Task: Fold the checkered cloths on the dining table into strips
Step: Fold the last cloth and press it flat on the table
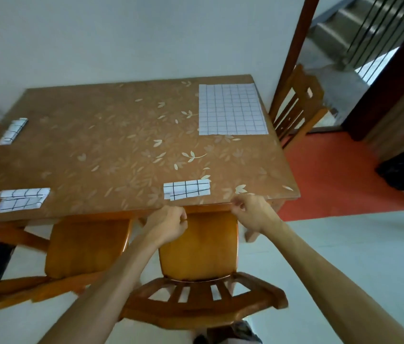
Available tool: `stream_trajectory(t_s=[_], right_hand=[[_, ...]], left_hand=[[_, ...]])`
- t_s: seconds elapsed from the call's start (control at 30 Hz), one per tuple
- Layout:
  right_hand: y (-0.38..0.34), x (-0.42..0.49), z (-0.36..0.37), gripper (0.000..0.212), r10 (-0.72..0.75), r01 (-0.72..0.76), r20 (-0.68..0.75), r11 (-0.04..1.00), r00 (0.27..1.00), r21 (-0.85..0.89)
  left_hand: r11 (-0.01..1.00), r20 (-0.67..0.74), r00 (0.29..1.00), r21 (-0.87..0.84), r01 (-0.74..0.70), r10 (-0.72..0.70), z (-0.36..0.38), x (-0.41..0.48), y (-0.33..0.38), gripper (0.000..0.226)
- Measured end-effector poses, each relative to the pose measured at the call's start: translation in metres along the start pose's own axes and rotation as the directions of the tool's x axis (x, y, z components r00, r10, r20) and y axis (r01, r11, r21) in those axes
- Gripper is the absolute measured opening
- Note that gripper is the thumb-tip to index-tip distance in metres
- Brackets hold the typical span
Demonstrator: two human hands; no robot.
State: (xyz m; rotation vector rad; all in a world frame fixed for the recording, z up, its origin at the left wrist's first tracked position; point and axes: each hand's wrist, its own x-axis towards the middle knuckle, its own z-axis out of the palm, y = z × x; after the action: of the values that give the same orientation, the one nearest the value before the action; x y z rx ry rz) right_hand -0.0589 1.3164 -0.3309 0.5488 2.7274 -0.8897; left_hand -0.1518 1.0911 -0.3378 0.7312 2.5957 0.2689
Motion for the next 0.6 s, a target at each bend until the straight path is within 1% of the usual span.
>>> stream_trajectory(t_s=[0.17,0.27,0.33,0.43,0.6], right_hand=[[0.036,-0.032,-0.042,0.040,0.040,-0.040,0.000,0.999,0.999,0.001],[0.068,-0.040,-0.074,0.043,0.045,-0.045,-0.037,0.999,0.998,0.001],[0.095,-0.042,-0.097,0.040,0.040,-0.039,-0.071,0.999,0.997,0.003],[0.141,-0.040,-0.139,0.038,0.026,-0.026,-0.077,1.000,0.997,-0.009],[0.221,-0.027,-0.221,0.036,0.013,-0.015,-0.063,0.999,0.998,-0.039]], left_hand=[[0.999,0.021,1.000,0.034,-0.013,0.013,-0.015,-0.004,0.052,0.028],[1.000,0.034,0.999,0.022,-0.006,0.005,-0.021,0.006,0.094,0.025],[1.000,0.015,1.000,-0.012,-0.004,0.004,-0.024,0.018,0.128,0.023],[0.997,-0.007,1.000,-0.075,-0.018,0.017,-0.023,0.044,0.190,0.026],[0.999,0.053,0.998,-0.039,0.019,-0.017,-0.018,0.090,0.294,0.032]])
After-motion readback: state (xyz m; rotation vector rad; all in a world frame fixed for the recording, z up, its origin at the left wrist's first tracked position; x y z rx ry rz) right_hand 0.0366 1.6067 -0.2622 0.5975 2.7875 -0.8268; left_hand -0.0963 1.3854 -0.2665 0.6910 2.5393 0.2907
